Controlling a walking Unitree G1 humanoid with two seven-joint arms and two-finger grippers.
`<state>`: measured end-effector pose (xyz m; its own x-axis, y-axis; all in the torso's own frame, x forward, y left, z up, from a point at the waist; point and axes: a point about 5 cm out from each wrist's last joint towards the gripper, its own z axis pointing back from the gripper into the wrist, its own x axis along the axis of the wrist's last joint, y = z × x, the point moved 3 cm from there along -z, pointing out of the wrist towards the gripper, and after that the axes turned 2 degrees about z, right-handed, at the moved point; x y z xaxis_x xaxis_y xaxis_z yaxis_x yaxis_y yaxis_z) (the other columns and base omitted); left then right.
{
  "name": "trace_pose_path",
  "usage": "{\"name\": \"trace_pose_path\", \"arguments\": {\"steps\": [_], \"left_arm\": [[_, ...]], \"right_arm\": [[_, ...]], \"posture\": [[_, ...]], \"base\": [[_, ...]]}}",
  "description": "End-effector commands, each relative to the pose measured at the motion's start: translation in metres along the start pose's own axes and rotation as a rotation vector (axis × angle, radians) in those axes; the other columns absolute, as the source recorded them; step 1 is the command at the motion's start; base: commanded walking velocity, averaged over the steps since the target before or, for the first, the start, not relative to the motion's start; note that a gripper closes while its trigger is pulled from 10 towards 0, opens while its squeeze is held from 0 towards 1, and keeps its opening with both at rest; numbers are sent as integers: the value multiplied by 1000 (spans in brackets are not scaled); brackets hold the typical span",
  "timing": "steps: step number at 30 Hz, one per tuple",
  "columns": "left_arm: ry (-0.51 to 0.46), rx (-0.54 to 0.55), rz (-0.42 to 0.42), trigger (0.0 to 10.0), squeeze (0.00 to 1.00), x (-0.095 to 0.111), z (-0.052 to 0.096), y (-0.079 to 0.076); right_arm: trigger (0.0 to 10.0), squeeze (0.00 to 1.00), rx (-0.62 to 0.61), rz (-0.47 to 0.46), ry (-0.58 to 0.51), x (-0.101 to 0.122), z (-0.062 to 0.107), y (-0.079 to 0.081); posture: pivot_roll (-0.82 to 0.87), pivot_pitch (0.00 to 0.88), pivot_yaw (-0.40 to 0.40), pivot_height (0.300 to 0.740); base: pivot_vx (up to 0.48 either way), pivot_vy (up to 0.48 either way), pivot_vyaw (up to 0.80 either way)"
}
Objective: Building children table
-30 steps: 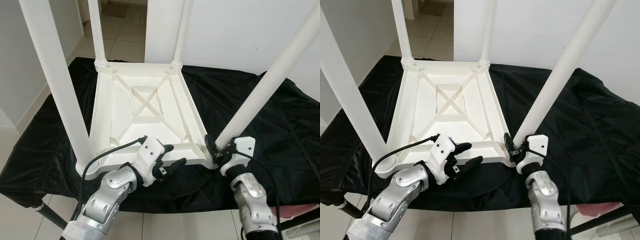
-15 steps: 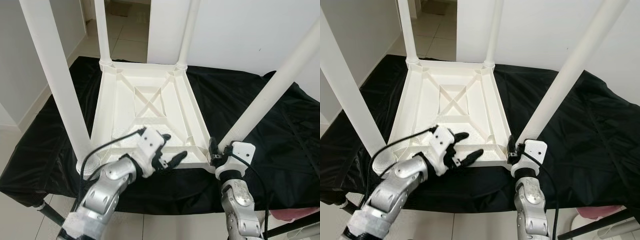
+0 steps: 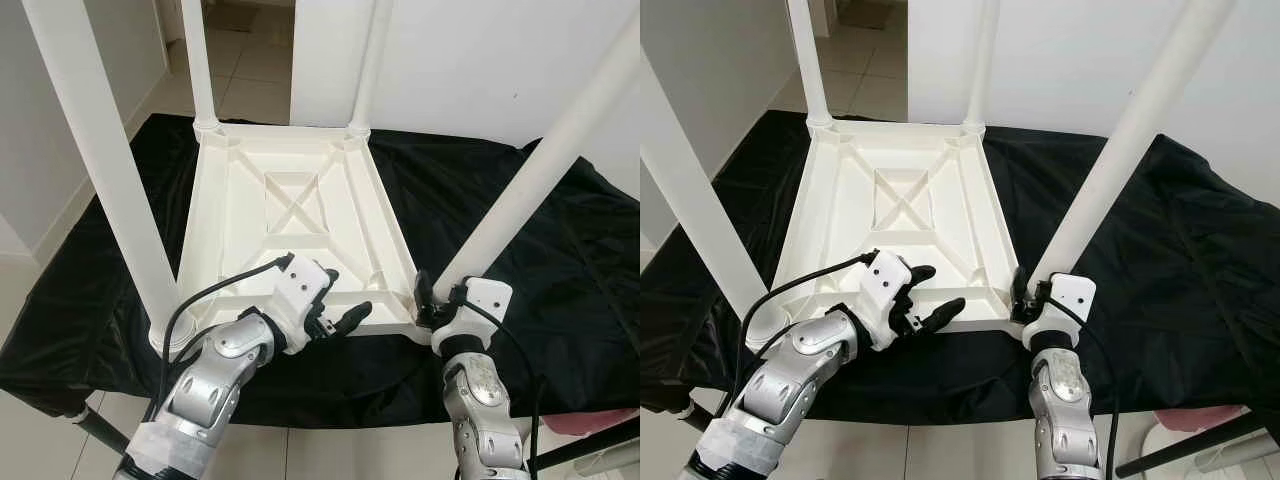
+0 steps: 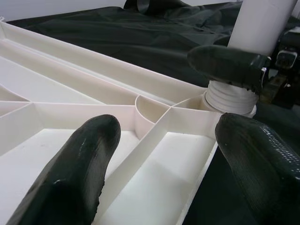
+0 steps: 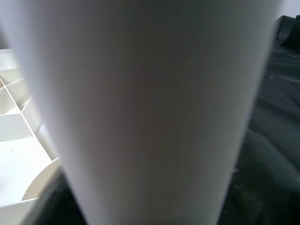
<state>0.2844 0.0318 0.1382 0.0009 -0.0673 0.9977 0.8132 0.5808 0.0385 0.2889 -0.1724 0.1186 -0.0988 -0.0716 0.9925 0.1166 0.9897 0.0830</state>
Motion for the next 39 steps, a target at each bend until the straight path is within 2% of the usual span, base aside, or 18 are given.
{"name": "trace_pose_path", "arguments": {"steps": [1,2,4,5,8,12,19,21,22,23,30,32,33,34,36,37,38,39], "left_arm": [[6,-1,13,10000,0,0,0,-3],[10,-1,20,10000,0,0,0,-3],[10,-1,20,10000,0,0,0,-3],[13,-2,22,10000,0,0,0,-3],[13,-3,23,10000,0,0,1,-3],[11,-52,2,10000,0,2,2,-8],[20,-78,8,10000,0,1,3,-12],[22,-87,4,10000,0,2,3,-14],[22,-87,4,10000,0,2,3,-14],[18,-88,1,10000,0,4,3,-14],[15,-80,0,10000,0,4,3,-13],[12,-79,1,10000,0,5,2,-14],[12,-79,1,10000,0,5,2,-14],[9,-80,6,10000,0,5,2,-15],[9,-80,6,10000,0,5,2,-15],[7,-78,6,10000,0,5,2,-14],[5,-76,6,10000,0,6,1,-14],[5,-76,6,10000,0,6,1,-14]], "right_arm": [[10000,1000,31,2,-20,6,-2,-1],[10000,392,76,2,-32,9,-3,-1],[10000,392,76,2,-32,9,-3,-1],[10000,0,120,-7,-38,11,-3,-1],[10000,0,153,-9,-43,12,-2,-1],[10000,0,383,44,-45,17,-7,-11],[10000,0,526,82,-27,20,-13,-16],[10000,0,647,106,16,16,-16,-12],[10000,0,647,106,16,16,-16,-12],[10000,0,724,114,55,11,-16,-9],[10000,0,811,133,91,3,-14,-2],[7255,0,844,141,105,-1,-15,2],[7255,0,844,141,105,-1,-15,2],[4824,0,854,140,110,-2,-15,2],[4824,0,854,140,110,-2,-15,2],[4039,0,866,141,111,-3,-16,2],[0,0,874,141,113,-4,-17,2],[0,0,874,141,113,-4,-17,2]], "posture": [[-21,0,-64,740],[-22,0,-63,740],[-22,0,-63,740],[-23,0,-61,740],[-27,0,-57,740],[-27,0,-52,740],[-25,0,-46,740],[-13,0,-47,740],[-13,0,-47,740],[-10,0,-51,740],[-5,0,-58,740],[0,0,-68,740],[0,0,-68,740],[0,0,-68,740],[0,0,-68,740],[3,0,-70,740],[6,0,-74,740],[6,0,-74,740]], "base": [[0,0,0],[0,0,0],[0,0,0],[0,0,0],[0,0,0],[0,0,0],[0,0,0],[0,0,0],[0,0,0],[0,0,0],[0,0,0],[0,0,0],[0,0,0],[0,0,0],[0,0,0],[0,0,0],[0,0,0],[0,0,0]]}}
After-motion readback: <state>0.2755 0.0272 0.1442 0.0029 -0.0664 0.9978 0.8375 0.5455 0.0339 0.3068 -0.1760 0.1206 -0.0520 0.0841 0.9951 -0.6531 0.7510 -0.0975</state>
